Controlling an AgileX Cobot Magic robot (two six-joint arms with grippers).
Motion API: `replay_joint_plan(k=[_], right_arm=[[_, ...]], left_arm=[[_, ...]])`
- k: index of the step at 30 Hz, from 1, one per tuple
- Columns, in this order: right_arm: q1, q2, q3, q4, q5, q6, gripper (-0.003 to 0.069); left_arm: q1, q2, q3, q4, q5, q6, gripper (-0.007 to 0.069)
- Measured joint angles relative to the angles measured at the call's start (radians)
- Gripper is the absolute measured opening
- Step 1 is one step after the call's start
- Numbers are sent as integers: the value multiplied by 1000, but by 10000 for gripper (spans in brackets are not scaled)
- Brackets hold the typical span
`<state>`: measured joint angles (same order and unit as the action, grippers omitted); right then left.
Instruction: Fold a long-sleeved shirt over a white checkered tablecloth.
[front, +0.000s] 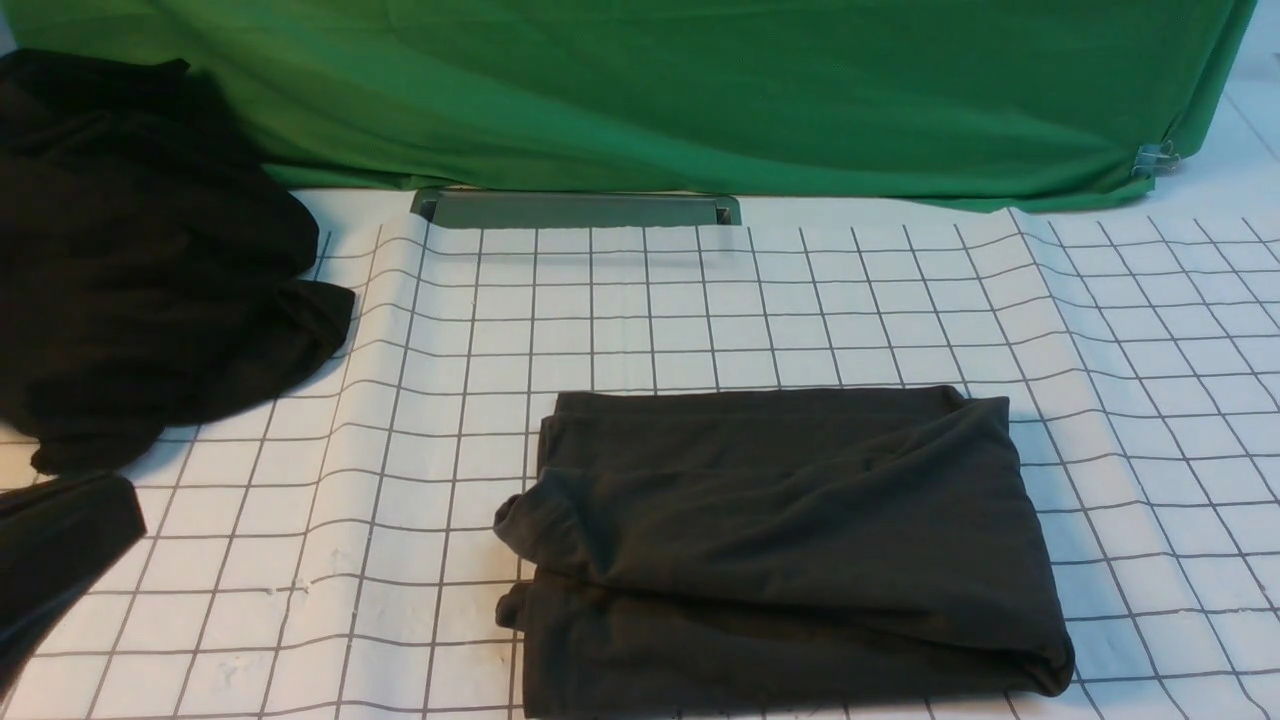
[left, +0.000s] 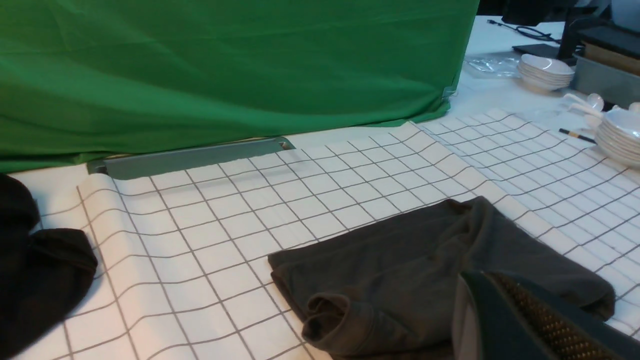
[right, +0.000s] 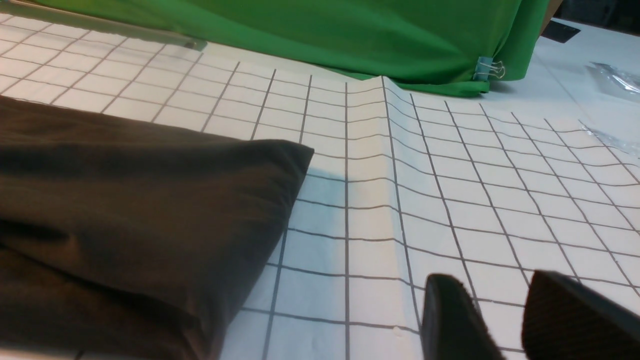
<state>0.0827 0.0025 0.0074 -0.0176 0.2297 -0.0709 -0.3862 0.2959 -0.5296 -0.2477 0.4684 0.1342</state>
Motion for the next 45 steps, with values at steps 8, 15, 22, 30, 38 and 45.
replay_joint_plan(k=[8, 15, 22, 30, 38, 45], right_arm=[[0, 0, 0, 0, 0, 0, 230], [0, 0, 0, 0, 0, 0, 236], [0, 0, 0, 0, 0, 0, 239], [0, 0, 0, 0, 0, 0, 239], [0, 0, 0, 0, 0, 0, 241], [0, 0, 0, 0, 0, 0, 241]], left_arm=[[0, -3, 2, 154, 17, -88, 3], [86, -131, 241, 223, -320, -235, 3], [308, -281, 504, 143, -412, -239, 3], [467, -293, 536, 189, -273, -239, 3], [425, -293, 536, 208, -245, -239, 3], [416, -293, 536, 213, -245, -227, 3]])
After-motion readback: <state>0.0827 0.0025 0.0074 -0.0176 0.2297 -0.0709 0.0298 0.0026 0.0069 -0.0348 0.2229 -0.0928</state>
